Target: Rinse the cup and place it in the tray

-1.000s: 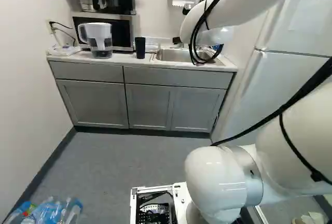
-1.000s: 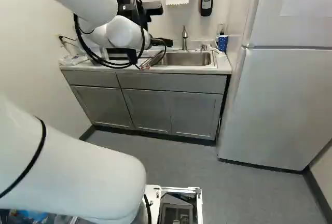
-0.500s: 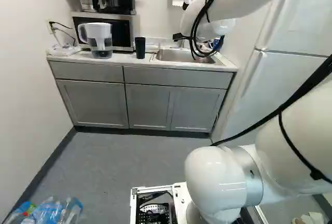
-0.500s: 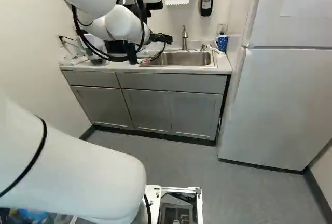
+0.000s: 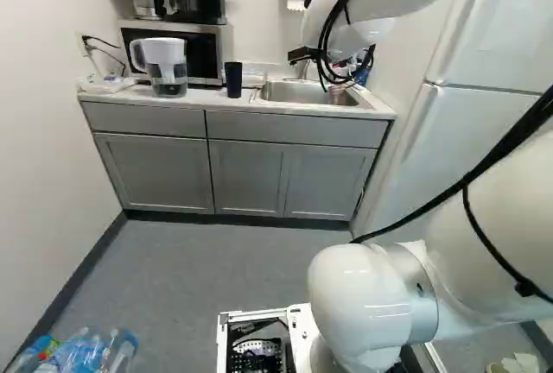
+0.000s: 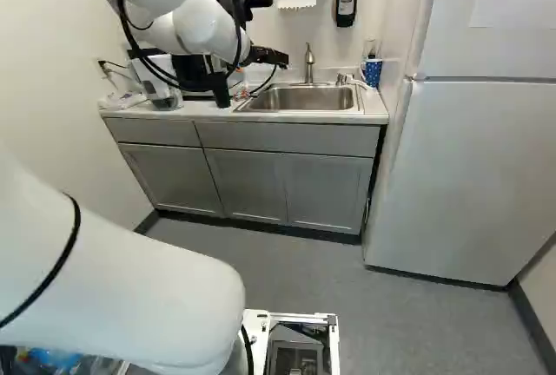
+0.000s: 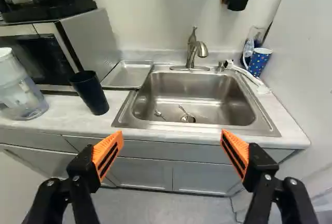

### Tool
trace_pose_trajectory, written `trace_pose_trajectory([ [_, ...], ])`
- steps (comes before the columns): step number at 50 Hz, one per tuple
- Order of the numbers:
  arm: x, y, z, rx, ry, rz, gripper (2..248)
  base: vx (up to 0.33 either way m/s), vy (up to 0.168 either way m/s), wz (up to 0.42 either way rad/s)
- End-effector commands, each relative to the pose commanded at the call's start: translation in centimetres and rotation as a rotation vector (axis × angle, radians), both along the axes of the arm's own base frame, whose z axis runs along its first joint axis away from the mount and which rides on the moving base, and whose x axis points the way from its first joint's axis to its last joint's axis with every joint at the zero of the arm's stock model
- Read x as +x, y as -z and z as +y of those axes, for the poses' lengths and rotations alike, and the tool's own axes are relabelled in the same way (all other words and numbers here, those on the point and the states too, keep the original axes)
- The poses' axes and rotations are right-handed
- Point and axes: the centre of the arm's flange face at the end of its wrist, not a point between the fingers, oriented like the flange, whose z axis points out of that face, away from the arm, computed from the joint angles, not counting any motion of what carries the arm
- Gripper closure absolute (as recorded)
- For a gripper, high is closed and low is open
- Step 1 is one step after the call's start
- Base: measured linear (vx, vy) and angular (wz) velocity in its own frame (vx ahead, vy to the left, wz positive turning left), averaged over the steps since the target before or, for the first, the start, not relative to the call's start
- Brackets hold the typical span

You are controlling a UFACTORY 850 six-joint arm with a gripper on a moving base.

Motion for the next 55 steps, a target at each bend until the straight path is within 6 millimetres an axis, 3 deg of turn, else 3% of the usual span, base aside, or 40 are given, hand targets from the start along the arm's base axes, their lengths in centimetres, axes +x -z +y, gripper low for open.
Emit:
trace_pose_trajectory([
  [18, 0.0, 0.0, 0.0, 0.0, 0.0, 0.0, 3, 0.0, 0.0, 0.0],
  [34, 0.1, -1.8, 0.0, 0.001, -0.001, 0.013, 3, 0.0, 0.0, 0.0],
  [55, 0.1, -1.8, 0.0, 0.001, -0.001, 0.013, 3, 0.0, 0.0, 0.0],
])
